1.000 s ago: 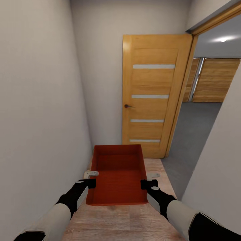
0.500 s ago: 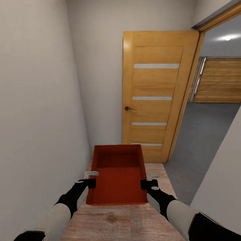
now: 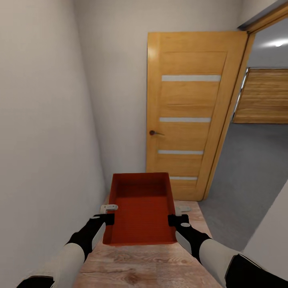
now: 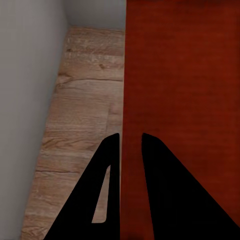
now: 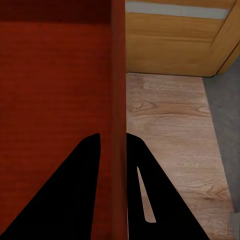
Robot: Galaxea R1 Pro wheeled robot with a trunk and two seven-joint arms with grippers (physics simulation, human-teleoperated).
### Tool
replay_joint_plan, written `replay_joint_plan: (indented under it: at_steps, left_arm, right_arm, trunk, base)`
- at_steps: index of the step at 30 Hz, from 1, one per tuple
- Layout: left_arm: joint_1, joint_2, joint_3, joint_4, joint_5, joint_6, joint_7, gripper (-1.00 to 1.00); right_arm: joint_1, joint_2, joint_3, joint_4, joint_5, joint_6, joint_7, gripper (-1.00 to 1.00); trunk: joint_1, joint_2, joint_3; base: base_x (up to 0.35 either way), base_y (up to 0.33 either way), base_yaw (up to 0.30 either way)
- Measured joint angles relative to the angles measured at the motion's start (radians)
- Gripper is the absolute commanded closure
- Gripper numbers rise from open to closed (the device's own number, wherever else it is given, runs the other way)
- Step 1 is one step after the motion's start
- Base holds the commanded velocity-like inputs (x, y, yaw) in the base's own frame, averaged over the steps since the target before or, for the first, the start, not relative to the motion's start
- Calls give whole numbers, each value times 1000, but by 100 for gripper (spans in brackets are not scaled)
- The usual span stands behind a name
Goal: Move the two storage containers from the living room to the garage. In the garage, place one container on the floor and stack the other container on top of it (either order is fine).
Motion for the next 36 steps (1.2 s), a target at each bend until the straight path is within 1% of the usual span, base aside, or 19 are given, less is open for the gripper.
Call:
replay_joint_plan:
  at_steps: [4,15,16,17,19,22,29,32,36]
  left_arm:
    - [0,0,0,0,0,0,0,100]
    - [0,0,0,0,0,-1,0,100]
    - [5,3,4,9,3,-7,-8,100]
    - [4,4,9,16,-3,-6,-12,100]
    - [3,2,29,27,-26,-4,-20,100]
    - [3,-3,63,19,-63,1,-29,100]
    - [3,-18,157,15,-154,2,-52,100]
    - [2,-28,197,14,-197,2,-59,100]
    - [2,-37,252,14,-254,2,-72,100]
  right_arm:
    - [0,0,0,0,0,0,0,100]
    - [0,-1,0,-1,0,0,-1,100]
    - [4,-4,-11,3,12,4,13,100]
    - [4,-1,-13,10,11,6,18,100]
    - [5,-1,-2,20,-5,8,23,100]
    - [4,0,-8,14,1,10,19,100]
    - [5,0,5,11,-12,11,14,100]
    - [5,-3,19,10,-28,11,16,100]
    - [5,-3,50,11,-59,11,14,100]
  trunk:
    - [0,0,0]
    - [1,0,0]
    - [0,0,0]
    - [1,0,0]
    - [1,0,0]
    - [1,0,0]
    - [1,0,0]
    - [1,0,0]
    - [1,0,0]
  base:
    - [123,0,0]
    - [7,0,0]
    - [0,0,0]
    - [0,0,0]
    - [0,0,0]
    - [0,0,0]
    - [0,0,0]
    - [0,0,0]
    - [0,0,0]
